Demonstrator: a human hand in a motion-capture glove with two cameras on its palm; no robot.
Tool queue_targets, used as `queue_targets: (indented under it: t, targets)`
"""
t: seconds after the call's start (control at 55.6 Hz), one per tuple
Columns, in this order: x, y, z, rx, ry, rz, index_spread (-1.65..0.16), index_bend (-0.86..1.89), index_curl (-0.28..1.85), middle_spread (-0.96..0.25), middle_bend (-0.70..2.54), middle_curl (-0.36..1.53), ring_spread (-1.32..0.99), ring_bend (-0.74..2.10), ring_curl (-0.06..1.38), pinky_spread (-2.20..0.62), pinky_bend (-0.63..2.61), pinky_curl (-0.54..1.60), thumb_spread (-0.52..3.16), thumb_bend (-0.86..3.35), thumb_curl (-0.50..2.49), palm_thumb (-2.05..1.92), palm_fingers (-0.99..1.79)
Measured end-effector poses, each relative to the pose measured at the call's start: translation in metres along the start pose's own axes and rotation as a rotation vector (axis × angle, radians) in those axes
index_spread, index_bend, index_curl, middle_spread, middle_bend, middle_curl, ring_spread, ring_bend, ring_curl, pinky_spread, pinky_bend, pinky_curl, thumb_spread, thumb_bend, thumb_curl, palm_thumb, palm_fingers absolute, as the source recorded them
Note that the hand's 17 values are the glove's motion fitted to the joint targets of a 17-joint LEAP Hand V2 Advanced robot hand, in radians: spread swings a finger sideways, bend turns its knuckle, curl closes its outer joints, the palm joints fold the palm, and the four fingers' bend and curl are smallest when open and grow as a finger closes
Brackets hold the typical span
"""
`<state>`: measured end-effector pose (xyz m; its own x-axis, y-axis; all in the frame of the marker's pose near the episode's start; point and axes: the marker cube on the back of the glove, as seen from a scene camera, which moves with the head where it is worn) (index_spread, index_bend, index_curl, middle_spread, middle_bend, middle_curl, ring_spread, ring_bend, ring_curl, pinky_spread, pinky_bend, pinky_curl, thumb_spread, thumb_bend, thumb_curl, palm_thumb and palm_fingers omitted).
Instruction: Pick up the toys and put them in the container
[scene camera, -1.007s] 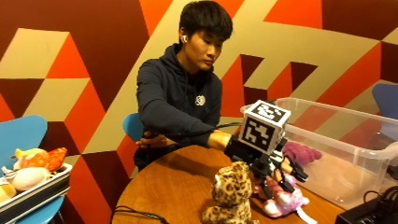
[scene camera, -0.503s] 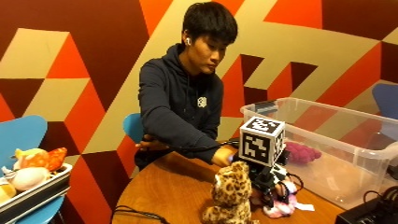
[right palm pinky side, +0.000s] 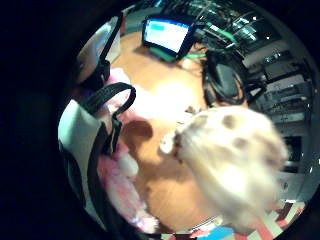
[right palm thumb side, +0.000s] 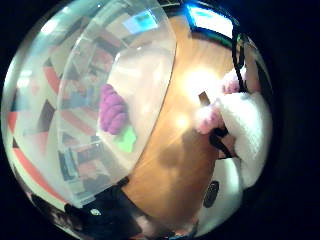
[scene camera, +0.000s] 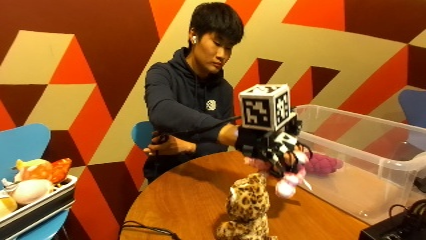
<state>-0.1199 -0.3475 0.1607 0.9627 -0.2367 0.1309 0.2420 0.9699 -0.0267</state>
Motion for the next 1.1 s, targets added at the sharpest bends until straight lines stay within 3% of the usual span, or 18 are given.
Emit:
queue_targets:
  t: [0.288,0.449,0.575,0.683,0.737,1.097]
  targets:
    - [-0.068,0.028,-0.135,0.175,-0.165,-0.110,-0.07,1.03,0.99,-0.43,0.70,0.69,-0.44,0.77,0.51,-0.39,1.09,0.50,0.23,0.25,0.97,0.80,0.62]
    - [-0.133,0.034,-0.170,0.275,-0.222,-0.174,-0.07,1.04,1.02,-0.44,0.68,0.75,-0.42,0.76,0.54,-0.39,1.15,0.52,0.23,0.24,1.00,0.76,0.55]
    - [-0.169,0.026,-0.155,0.152,-0.324,-0.211,-0.09,0.92,1.03,-0.39,0.54,0.73,-0.35,0.77,0.55,-0.39,1.22,0.52,0.36,0.17,1.00,0.68,0.43]
    - [-0.191,0.025,-0.127,-0.036,-0.317,-0.296,-0.15,0.61,0.93,-0.28,0.36,0.66,-0.25,0.76,0.56,-0.27,1.26,0.53,0.68,0.18,0.96,0.63,0.01]
    - [-0.191,0.025,-0.120,-0.064,-0.284,-0.310,-0.19,0.53,0.86,-0.22,0.29,0.62,-0.18,0.61,0.51,-0.17,1.22,0.51,0.82,0.12,0.90,0.53,-0.22]
    - [-0.065,0.038,-0.143,0.031,-0.156,-0.092,-0.32,0.29,0.64,-0.09,0.16,0.49,-0.02,0.28,0.38,0.05,0.89,0.36,1.31,-0.01,0.59,0.29,-0.09]
